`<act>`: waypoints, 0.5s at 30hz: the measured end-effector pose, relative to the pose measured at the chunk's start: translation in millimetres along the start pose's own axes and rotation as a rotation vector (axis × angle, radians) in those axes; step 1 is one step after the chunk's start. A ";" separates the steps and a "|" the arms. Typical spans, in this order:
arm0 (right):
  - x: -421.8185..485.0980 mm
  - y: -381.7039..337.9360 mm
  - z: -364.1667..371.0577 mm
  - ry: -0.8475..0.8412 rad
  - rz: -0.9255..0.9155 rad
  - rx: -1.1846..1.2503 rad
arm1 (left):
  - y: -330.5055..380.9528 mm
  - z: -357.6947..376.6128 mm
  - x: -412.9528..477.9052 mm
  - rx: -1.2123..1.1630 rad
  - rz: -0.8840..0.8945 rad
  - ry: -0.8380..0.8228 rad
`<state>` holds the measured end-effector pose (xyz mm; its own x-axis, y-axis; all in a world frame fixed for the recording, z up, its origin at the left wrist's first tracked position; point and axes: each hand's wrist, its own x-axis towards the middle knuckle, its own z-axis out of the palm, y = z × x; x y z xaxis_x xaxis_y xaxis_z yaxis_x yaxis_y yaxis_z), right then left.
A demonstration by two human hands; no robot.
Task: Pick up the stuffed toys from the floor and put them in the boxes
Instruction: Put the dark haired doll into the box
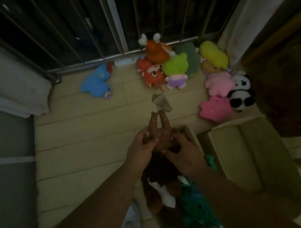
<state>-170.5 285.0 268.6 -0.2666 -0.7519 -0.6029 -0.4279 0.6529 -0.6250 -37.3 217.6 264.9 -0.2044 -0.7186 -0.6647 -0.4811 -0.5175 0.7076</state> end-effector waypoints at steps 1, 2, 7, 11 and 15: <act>5.1 11.4 8.6 -0.025 0.009 0.000 | -13.1 5.4 4.5 0.000 -0.011 0.000; 12.2 20.5 16.8 -0.043 0.011 -0.003 | -24.5 8.2 12.1 0.013 -0.018 -0.001; 42.8 73.2 56.9 -0.182 0.054 -0.081 | -89.2 27.5 43.6 0.080 -0.114 0.039; 57.5 92.5 77.5 -0.225 0.011 -0.148 | -118.9 42.8 52.7 0.241 -0.140 0.065; 70.7 94.0 83.8 -0.253 0.008 -0.152 | -127.3 49.4 59.8 0.280 -0.184 0.151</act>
<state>-157.2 300.9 125.7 -0.0553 -0.6877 -0.7239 -0.5562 0.6233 -0.5497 -30.4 263.5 123.3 0.0249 -0.6966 -0.7170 -0.7170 -0.5123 0.4728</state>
